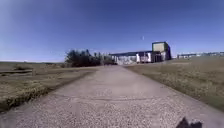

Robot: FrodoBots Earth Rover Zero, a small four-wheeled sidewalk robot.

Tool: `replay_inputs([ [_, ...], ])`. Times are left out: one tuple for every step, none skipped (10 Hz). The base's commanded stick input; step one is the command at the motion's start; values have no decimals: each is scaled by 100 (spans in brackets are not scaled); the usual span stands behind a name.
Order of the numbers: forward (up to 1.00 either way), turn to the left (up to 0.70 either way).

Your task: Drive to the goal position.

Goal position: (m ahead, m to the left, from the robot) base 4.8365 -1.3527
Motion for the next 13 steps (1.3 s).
replay_inputs([
  [100, 0],
  [100, 0],
  [100, 0],
  [100, 0],
  [100, 0],
  [100, 0],
  [100, 0],
  [100, 0],
  [100, 0],
  [100, 0],
  [100, -10],
  [100, -25],
  [100, -40],
])
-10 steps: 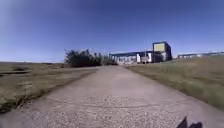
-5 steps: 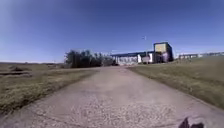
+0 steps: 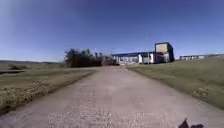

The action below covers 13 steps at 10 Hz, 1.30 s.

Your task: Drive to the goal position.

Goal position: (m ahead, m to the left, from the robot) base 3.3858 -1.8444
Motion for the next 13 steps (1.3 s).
replay_inputs([
  [100, -40],
  [100, -40],
  [100, -22],
  [100, -4],
  [100, 0],
  [100, 0],
  [100, 0],
  [100, 0],
  [100, 0],
  [100, 0],
  [100, 0],
  [100, 0],
  [100, 0],
])
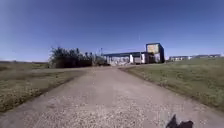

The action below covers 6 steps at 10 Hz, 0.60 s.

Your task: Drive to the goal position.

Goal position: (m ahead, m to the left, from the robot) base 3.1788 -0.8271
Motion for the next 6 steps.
replay_inputs([
  [100, 0],
  [100, 0],
  [100, 0],
  [100, 0],
  [100, 0],
  [100, 0],
])
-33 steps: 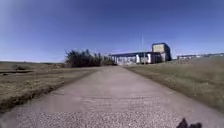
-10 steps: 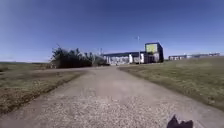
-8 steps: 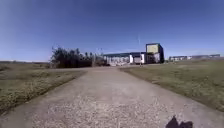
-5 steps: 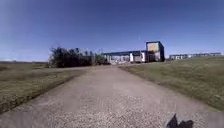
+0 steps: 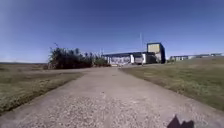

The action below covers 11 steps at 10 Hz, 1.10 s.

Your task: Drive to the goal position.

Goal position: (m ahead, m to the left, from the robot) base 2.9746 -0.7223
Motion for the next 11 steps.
replay_inputs([
  [100, 0],
  [100, 0],
  [100, 0],
  [100, 0],
  [100, 0],
  [100, 0],
  [100, 0],
  [100, 0],
  [100, 0],
  [100, 0],
  [100, 0],
])
